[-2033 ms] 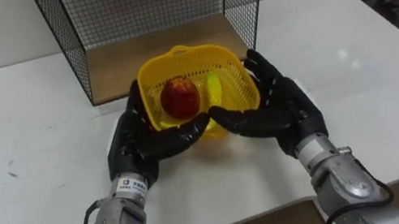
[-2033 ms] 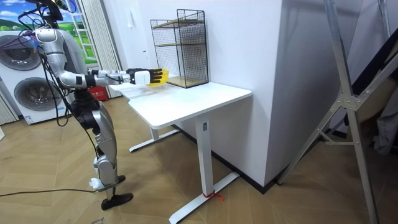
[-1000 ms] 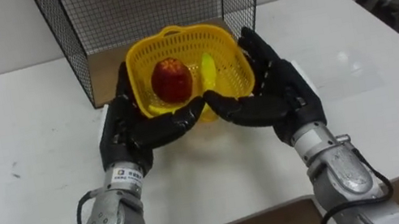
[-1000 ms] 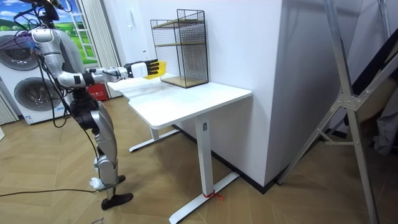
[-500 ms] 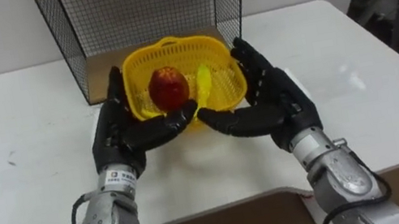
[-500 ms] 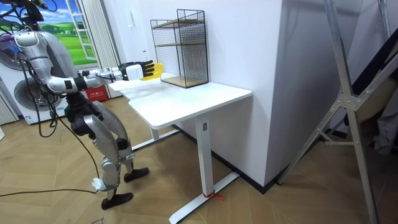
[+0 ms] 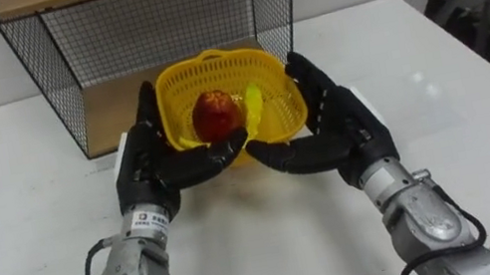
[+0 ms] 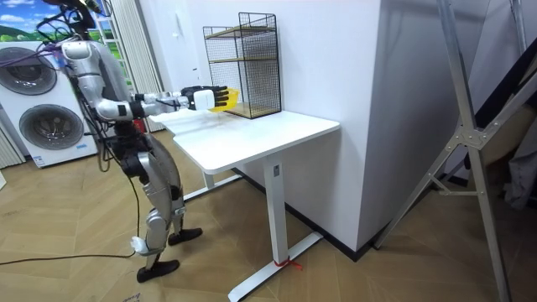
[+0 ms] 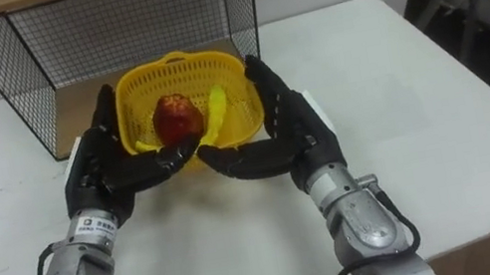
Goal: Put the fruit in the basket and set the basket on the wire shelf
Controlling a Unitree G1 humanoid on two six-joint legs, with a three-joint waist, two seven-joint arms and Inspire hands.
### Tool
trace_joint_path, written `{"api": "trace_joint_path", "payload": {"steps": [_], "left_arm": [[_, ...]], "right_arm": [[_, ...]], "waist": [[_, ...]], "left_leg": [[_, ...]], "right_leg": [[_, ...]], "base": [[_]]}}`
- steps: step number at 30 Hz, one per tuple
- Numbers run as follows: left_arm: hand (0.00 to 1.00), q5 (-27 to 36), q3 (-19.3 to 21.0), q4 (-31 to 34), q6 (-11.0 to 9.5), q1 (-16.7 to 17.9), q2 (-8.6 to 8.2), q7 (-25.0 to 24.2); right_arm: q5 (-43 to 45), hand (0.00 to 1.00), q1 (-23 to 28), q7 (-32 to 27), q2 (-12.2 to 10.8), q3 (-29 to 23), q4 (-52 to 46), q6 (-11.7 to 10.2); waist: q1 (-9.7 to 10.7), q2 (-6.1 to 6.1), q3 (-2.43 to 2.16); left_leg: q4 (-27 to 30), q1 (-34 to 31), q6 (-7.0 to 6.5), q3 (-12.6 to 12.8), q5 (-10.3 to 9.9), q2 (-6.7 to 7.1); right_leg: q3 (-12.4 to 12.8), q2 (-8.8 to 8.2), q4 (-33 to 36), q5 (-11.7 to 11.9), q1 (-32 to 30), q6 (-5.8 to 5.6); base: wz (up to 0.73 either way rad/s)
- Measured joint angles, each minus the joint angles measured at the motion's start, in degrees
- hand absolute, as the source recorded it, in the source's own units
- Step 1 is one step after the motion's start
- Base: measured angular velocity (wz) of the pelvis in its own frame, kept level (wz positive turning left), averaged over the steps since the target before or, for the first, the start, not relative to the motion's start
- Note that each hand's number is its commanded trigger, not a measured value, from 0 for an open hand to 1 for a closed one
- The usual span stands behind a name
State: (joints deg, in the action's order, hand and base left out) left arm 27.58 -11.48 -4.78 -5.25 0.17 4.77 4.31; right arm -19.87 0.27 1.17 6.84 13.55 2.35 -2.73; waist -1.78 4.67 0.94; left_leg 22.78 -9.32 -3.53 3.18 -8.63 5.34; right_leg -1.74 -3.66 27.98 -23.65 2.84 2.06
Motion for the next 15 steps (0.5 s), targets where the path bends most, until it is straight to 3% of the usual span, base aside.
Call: {"api": "trace_joint_path", "payload": {"steps": [3, 4, 5, 6, 9, 10, 11, 15], "left_arm": [[0.00, -0.16, -0.26, 0.05, -0.02, -0.02, 0.01, -0.01], [0.00, -0.23, -0.56, 0.05, -0.02, -0.02, -0.09, 0.00], [0.00, -0.24, -0.72, 0.05, -0.03, -0.03, -0.29, 0.02], [0.00, -0.36, -0.63, 0.06, -0.09, -0.15, -0.41, 0.02], [0.00, -0.20, -1.09, -0.21, -1.62, -0.85, -0.42, 0.09], [0.00, -0.22, -1.09, -0.69, -1.68, -0.88, -0.38, 0.12], [0.00, -0.28, -1.11, -1.35, -1.66, -0.73, -0.49, 0.26], [0.00, -0.87, -0.99, -1.88, -1.63, -0.77, -0.99, 0.59]], "right_arm": [[-0.31, 0.00, -0.06, -0.85, 0.34, 0.12, -0.04, 0.00], [-0.22, 0.00, -0.09, -1.06, 0.31, 0.12, -0.03, 0.00], [-0.09, 0.00, -0.05, -1.19, 0.33, -0.20, 0.00, -0.04], [0.12, 0.00, -0.04, -1.11, 0.34, -0.53, 0.15, -0.33], [0.56, 0.00, -0.19, -0.03, 0.28, -0.88, 0.20, -1.33], [1.12, 0.00, -0.11, -0.01, 0.29, -0.83, 0.45, -1.32], [1.98, 0.00, -0.12, 0.05, 0.17, -0.81, 1.02, -1.32], [1.71, 0.00, -0.59, 0.31, 0.17, -1.43, 1.83, -1.29]], "waist": [[-0.28, 0.04, 0.09], [-0.29, -0.05, 0.12], [0.17, -0.67, 0.35], [0.37, -1.04, 0.43], [0.37, -1.82, 0.95], [0.87, -1.83, 0.98], [1.59, -1.77, 1.02], [1.34, -1.99, 0.80]], "left_leg": [[1.75, 0.65, -1.01, 1.16, -2.34, 0.50], [1.93, 1.64, -1.24, 0.73, -3.02, 0.47], [1.78, 3.00, -1.38, -0.73, -3.51, 0.20], [1.47, 3.40, -1.38, -1.57, -3.70, 0.02], [0.26, 4.38, -1.34, -2.93, -3.69, -0.49], [-0.10, 4.74, -1.25, -3.83, -3.75, -0.41], [-0.18, 5.53, -0.81, -4.66, -4.02, -0.34], [-2.15, 7.12, 0.42, -5.66, -4.46, -1.97]], "right_leg": [[-0.88, -1.34, 9.65, 0.36, -2.75, -2.08], [-1.93, -1.40, 13.07, 1.86, -3.75, -4.10], [-2.45, -1.12, 15.74, 3.99, -4.79, -4.72], [-2.56, -1.11, 16.18, 4.08, -5.07, -4.64], [-2.73, -1.20, 8.98, 2.06, -9.14, -3.89], [-2.29, -1.36, 3.16, 3.04, -10.62, -3.54], [-2.16, -1.48, 0.76, 9.45, -11.46, -2.73], [-3.23, 0.32, -3.69, 10.36, -7.88, -1.31]], "base": [[0.07], [0.17], [0.22], [0.21], [0.15], [0.43], [0.49], [0.13]]}}
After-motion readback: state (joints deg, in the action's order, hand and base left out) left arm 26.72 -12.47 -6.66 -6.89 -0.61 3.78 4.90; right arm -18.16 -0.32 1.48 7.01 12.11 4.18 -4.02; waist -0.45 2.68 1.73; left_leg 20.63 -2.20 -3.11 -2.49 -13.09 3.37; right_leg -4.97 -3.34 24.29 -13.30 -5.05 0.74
